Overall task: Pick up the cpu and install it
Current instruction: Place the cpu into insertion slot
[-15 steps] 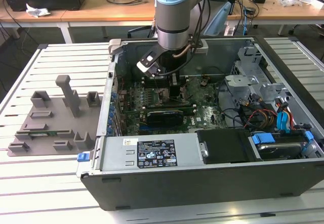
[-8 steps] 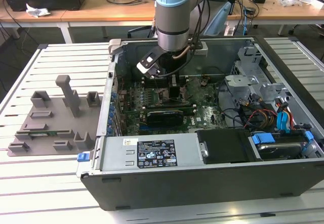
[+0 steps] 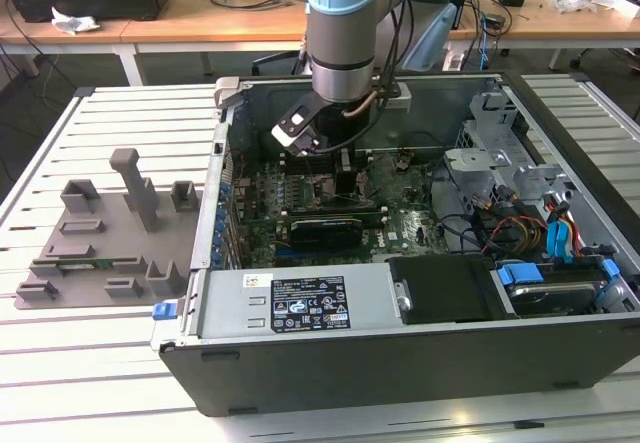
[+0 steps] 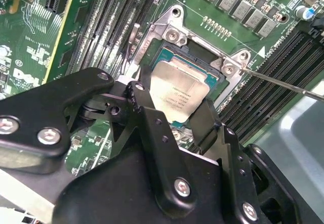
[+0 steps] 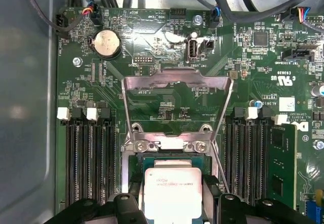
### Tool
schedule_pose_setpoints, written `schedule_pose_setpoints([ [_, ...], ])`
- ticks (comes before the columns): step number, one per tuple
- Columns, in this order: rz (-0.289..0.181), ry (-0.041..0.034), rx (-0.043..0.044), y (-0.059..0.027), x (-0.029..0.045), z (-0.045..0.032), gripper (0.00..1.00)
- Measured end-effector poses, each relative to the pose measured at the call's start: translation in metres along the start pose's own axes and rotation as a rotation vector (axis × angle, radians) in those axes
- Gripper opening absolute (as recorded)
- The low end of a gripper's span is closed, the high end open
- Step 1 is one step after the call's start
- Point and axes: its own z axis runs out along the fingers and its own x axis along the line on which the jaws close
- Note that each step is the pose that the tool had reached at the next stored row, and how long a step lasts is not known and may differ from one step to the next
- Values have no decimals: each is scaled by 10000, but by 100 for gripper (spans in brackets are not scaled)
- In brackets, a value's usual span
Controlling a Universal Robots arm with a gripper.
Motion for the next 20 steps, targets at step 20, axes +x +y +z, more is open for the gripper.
schedule_pose_setpoints([
  [20,267,5,-3,15,2,22,55],
])
